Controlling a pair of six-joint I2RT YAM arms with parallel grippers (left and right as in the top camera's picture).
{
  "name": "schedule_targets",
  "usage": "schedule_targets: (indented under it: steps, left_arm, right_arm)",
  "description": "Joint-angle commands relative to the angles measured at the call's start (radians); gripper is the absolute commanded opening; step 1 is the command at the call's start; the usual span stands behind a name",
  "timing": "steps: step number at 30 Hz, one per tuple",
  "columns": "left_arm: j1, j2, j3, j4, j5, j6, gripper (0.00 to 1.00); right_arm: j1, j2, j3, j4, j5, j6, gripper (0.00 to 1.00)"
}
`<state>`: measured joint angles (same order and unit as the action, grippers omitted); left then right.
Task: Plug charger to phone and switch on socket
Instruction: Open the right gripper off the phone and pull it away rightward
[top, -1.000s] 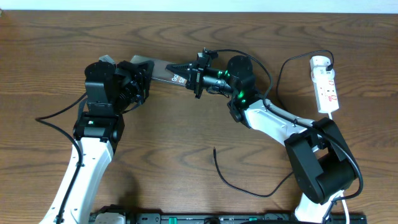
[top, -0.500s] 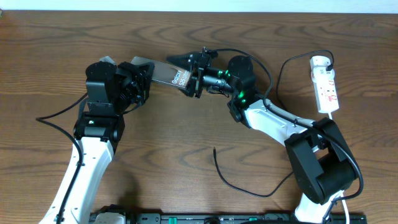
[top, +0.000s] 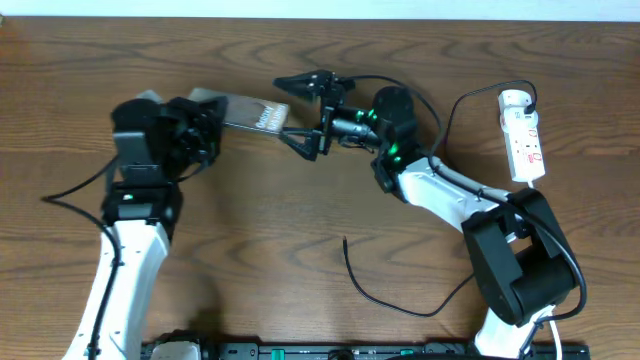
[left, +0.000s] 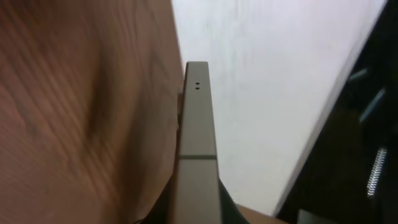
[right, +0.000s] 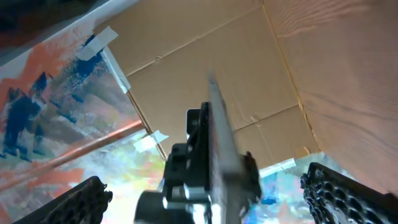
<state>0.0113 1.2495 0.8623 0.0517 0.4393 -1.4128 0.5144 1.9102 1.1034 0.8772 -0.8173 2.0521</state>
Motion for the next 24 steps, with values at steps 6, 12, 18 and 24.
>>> schedule_targets:
  steps: [6,12,18,24]
  left_arm:
    - [0.309,-0.004,0.008,0.222,0.505,0.06,0.07]
    - [0.382,0.0,0.008,0.42,0.813,0.12,0.07]
    - [0.38,0.034,0.008,0.441,0.959,0.168,0.07]
    - [0.38,0.059,0.008,0.447,0.99,0.167,0.07]
  right_arm:
    - [-0.154,-0.01,0.013,0.041,-0.153,-0.37,0.84]
    - [-0.228,-0.012,0.023,0.018,-0.303,-0.521,0.74]
    - [-0.235,-0.035,0.112,-0.182,-0.422,-0.714,0.77]
    - [-0.219,-0.083,0.263,-0.553,-0.403,-0.939,0.84]
